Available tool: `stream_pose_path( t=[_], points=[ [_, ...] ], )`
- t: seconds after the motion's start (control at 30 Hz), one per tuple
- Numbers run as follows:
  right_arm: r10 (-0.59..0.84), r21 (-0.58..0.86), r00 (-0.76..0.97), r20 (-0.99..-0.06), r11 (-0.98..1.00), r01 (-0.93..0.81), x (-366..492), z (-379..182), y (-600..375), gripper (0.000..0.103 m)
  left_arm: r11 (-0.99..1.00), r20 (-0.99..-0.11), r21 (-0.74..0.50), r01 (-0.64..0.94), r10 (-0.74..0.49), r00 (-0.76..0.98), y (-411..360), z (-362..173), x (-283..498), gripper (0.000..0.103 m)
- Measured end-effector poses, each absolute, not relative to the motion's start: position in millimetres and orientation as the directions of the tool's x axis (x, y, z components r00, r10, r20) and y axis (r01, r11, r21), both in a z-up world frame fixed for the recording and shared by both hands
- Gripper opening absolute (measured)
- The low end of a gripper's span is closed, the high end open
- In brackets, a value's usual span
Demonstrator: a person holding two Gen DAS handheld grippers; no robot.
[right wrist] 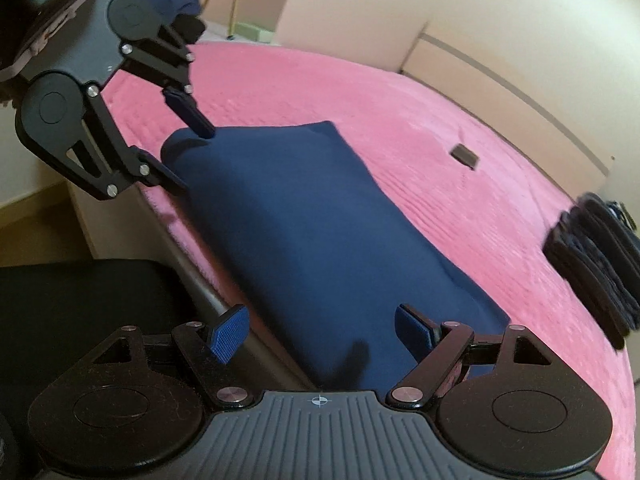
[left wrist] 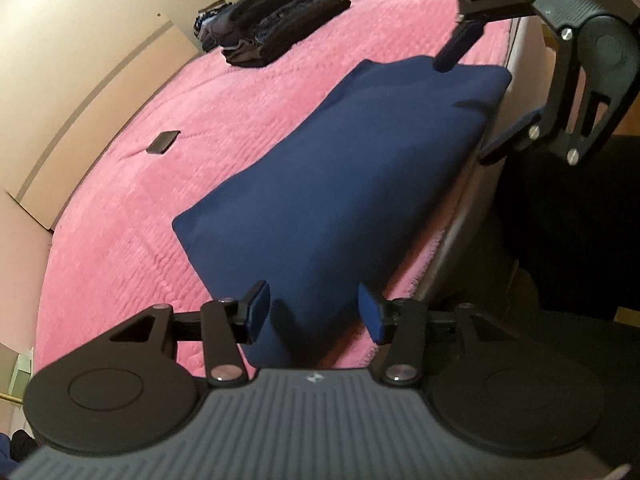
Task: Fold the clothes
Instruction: 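Grasp the folded navy tank top ends with both grippers and lift it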
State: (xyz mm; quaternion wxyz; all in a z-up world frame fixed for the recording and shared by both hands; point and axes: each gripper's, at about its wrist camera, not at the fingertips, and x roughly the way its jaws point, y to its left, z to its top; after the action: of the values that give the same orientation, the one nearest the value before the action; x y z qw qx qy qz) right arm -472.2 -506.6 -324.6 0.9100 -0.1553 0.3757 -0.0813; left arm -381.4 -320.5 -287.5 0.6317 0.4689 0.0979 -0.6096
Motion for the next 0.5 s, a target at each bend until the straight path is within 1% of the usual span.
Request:
stream_pose_path(
  t=[0.33, 0.5],
  points=[
    [-0.265, -0.357, 0.699, -0.664, 0.934, 0.015, -468.2, -330.3, -508.2, 0.083, -0.196, -0.717, 0.465, 0.863, -0.655, 0.238, -324.4, -292.8, -380.1, 0.047],
    [-0.293, -0.409, 0.691, -0.661, 0.913, -0.004, -470.0, -333.4, -503.4, 0.083, -0.196, -0.721, 0.463, 0.864, -0.651, 0.239, -324.6, -292.0, -380.5, 0.047]
  ],
)
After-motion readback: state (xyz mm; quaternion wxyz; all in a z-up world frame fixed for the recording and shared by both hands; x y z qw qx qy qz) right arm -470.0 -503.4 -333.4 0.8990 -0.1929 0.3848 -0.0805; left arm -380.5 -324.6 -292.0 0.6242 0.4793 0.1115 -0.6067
